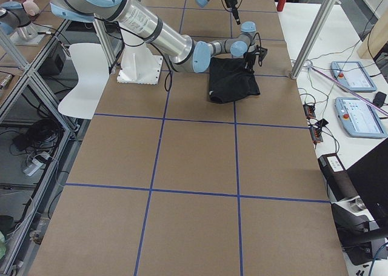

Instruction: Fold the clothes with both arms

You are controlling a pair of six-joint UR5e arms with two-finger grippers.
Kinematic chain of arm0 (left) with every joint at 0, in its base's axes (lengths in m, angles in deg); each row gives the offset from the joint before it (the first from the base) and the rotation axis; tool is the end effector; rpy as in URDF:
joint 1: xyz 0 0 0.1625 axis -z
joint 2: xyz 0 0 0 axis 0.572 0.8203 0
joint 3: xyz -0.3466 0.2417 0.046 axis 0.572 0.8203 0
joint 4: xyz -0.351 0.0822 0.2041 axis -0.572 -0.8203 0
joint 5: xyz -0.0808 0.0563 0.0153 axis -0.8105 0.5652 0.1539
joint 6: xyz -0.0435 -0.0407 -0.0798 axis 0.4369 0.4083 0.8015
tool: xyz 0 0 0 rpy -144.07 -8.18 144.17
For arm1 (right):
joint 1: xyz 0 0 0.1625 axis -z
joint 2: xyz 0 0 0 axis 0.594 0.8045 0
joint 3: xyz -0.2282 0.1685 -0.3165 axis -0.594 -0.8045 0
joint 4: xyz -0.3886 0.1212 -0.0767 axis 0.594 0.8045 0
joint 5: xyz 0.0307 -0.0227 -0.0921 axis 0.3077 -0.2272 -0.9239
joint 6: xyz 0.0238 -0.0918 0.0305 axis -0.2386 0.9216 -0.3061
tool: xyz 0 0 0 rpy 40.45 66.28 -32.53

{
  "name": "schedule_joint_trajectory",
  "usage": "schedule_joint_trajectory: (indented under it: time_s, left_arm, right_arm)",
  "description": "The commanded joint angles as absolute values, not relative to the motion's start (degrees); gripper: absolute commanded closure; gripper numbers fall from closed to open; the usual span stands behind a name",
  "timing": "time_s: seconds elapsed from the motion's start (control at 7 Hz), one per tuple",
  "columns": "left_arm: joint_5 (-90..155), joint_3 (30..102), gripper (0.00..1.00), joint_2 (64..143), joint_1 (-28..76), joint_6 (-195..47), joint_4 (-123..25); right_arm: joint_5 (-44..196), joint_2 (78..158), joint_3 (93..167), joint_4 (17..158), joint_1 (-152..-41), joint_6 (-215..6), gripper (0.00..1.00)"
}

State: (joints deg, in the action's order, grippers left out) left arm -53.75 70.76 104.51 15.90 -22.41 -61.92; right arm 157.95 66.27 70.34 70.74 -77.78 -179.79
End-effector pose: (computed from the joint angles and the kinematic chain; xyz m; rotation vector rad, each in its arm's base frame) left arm 0.3175 -0.5516 0.3317 0.4697 1.0797 -0.2387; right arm -0.6199 -0.6891 0.1866 0.0401 -0.8443 0.6046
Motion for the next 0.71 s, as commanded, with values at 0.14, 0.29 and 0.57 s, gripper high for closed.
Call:
schedule_joint_trajectory:
  time_s: [0.14,0.29,0.57]
  left_arm:
    - [-54.3,72.2,0.0,103.6,16.2,-24.5,-61.8]
    - [-54.4,73.2,0.0,101.5,17.0,-29.2,-61.7]
    - [-58.7,74.4,0.0,96.4,21.6,-39.9,-62.1]
  right_arm:
    - [171.2,66.7,77.7,78.6,-87.0,-177.6,1.0]
    - [173.5,77.1,93.8,89.8,-88.4,-169.2,1.0]
    - [174.6,98.8,116.0,95.8,-92.9,-155.0,1.0]
